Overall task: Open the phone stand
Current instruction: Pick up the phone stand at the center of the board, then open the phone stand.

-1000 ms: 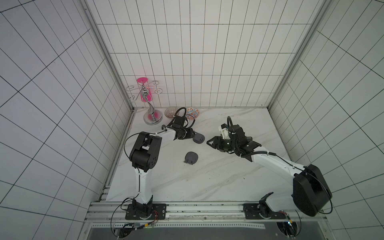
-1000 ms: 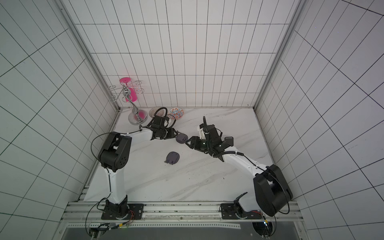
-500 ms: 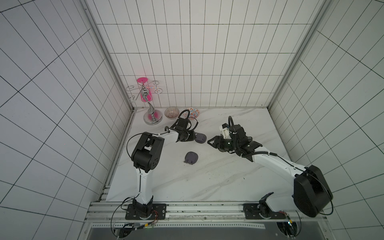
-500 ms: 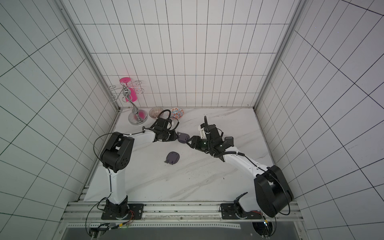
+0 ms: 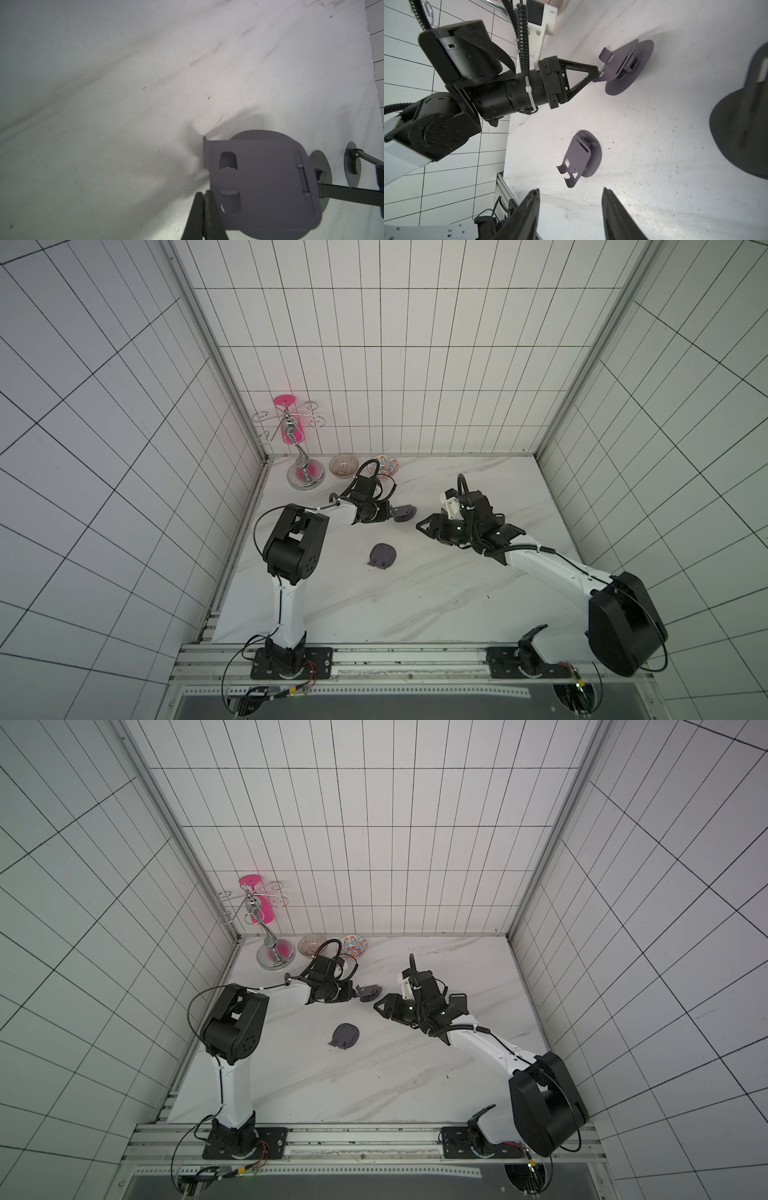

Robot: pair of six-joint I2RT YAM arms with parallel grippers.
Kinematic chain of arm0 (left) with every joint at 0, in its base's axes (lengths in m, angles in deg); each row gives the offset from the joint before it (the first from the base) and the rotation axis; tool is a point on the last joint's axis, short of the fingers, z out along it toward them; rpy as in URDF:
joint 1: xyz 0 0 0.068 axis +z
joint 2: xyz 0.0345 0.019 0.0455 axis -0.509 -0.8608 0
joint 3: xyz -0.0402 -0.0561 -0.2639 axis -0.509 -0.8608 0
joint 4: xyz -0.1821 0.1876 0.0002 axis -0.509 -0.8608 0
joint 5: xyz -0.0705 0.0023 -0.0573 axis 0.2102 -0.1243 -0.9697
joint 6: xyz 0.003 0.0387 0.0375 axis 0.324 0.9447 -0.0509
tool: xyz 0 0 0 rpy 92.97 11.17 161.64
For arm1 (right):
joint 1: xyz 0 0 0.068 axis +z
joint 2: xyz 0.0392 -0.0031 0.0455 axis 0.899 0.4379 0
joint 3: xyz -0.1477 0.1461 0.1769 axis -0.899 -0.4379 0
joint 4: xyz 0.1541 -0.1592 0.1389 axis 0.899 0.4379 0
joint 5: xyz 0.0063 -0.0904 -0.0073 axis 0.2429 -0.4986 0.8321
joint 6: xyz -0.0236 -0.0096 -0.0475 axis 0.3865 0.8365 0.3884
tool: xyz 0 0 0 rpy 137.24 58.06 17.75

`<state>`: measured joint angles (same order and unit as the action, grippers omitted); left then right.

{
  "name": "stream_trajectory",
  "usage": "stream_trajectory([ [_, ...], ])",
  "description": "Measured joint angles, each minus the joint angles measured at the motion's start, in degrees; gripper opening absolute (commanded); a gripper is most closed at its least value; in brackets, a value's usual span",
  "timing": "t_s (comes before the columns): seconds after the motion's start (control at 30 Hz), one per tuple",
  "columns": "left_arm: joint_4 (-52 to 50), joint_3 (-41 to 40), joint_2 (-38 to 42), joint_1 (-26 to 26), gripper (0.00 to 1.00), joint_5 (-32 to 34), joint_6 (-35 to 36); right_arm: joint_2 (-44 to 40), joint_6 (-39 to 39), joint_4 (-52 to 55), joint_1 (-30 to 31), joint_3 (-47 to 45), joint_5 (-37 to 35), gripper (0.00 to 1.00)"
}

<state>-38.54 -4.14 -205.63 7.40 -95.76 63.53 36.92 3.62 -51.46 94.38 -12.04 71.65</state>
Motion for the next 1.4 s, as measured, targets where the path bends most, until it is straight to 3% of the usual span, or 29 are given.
stream_trajectory([
  [0.13, -1.1, -3.3, 4.0, -0.2, 0.00, 2.4, 0.0, -1.2, 0.0, 0.7, 0.0, 0.0, 0.0, 0.43],
  [0.3, -5.2, -6.1, 14.5, -2.0, 0.00, 7.3, 0.9, -5.1, 0.9, 3.8, -0.4, 0.2, -0.2, 0.36],
  [0.37, -6.5, -6.2, 19.2, -3.3, 0.00, 9.2, 1.4, -6.5, 1.2, 5.4, -0.4, 0.5, 0.3, 0.39],
  [0.47, -7.8, -6.2, 25.9, -5.5, 0.00, 11.4, 2.4, -8.0, 1.0, 6.7, -0.7, 0.7, 3.0, 0.52],
  [0.63, -11.7, -6.1, 33.6, -9.6, 0.00, 16.3, 4.9, -13.4, -0.8, 7.7, -0.7, 0.8, 6.4, 0.51],
  [0.93, -17.8, -6.1, 40.6, -14.2, 0.00, 24.7, 7.8, -25.1, -0.5, 14.5, -1.9, 8.9, 4.5, 0.47],
  [1.4, -20.2, -6.1, 44.8, -20.7, 0.00, 33.0, 9.1, -19.7, -9.1, 5.1, -1.9, 6.8, 9.9, 0.42],
])
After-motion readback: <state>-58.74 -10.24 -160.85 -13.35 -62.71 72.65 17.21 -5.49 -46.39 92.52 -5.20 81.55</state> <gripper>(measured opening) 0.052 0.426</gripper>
